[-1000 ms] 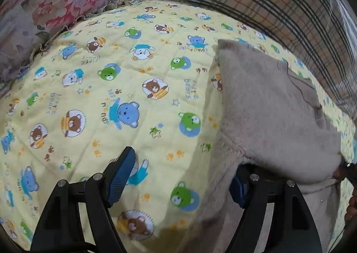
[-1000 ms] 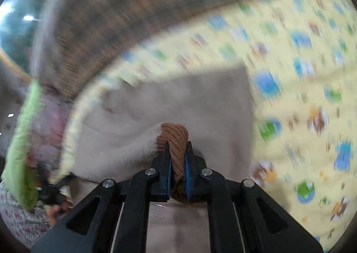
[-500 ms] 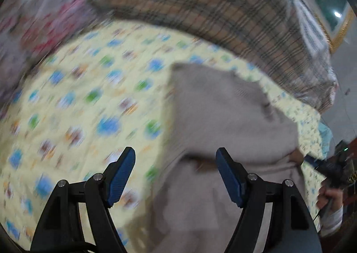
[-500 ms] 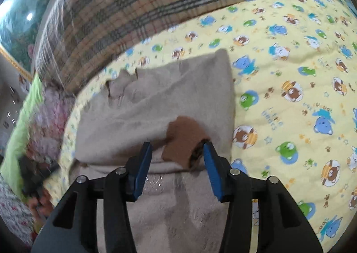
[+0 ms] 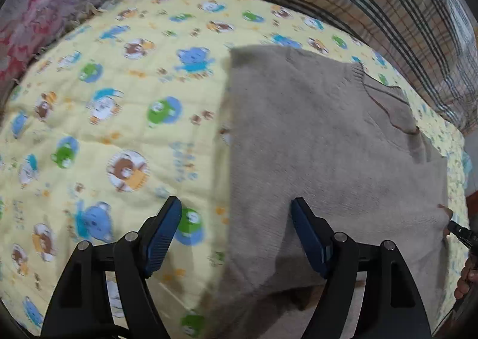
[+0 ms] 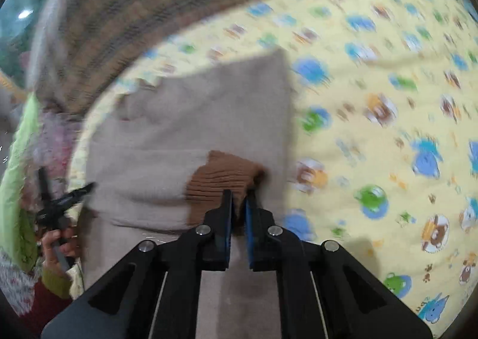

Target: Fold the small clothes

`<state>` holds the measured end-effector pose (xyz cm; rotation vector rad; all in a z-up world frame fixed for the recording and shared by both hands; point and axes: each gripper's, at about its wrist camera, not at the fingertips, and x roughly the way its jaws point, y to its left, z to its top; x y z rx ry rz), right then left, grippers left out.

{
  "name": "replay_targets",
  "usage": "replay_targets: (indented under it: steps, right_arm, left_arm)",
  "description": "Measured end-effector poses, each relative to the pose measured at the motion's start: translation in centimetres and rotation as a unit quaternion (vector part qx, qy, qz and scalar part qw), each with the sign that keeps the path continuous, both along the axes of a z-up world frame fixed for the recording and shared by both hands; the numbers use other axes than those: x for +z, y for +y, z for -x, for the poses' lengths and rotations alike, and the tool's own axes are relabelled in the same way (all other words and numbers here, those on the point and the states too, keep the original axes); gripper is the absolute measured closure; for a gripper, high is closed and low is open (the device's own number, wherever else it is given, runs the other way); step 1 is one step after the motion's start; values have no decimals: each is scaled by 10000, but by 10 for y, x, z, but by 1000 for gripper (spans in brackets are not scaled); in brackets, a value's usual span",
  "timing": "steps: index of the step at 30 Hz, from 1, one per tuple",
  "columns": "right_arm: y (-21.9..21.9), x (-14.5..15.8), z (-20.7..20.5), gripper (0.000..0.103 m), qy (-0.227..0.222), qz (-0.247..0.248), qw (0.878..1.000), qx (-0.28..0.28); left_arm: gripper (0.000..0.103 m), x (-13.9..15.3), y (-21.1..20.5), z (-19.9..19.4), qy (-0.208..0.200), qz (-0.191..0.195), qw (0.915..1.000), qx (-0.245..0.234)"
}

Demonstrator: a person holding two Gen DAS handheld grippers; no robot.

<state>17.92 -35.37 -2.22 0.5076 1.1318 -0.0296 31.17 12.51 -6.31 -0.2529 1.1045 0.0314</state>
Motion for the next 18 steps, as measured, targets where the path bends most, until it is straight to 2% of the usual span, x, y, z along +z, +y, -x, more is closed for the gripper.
replay_targets:
  steps: [3,5,7,10,13,15,17,18]
  right_arm:
    - [-3,-1,6,92,94,349,9988,-343]
    - [1,15,16,92,-317,294,9980,-470]
    - [22,33,17,92,-804,135,9966,-149]
    - [55,39,4,92,-995,-253,9937,449]
    - [98,25,-32,91,-881,-575,9899,951]
    - [118,7,-53,91,-777,-775,9862,1237]
    - [131,-7,-68,91,-606,-301,9883,1370]
    - [135,-20,-76,92,-334,-72,9882,1493]
  left_arm:
    - [26,4,13,8,-1,40,9998,184]
    - [29,11,17,15,-50,142,9997,212]
    - [29,25,13,22,-178,72,9997,146]
    - [28,49,-5,27,-478,262,9984,-156]
    - [27,45,-29,17,-348,255,9979,-477]
    - [28,32,-35,8,-152,-179,9988,-438]
    - [25,16,-31,2,67,-593,9978,-286]
    - [18,9,-22,3,72,-497,9985,-236]
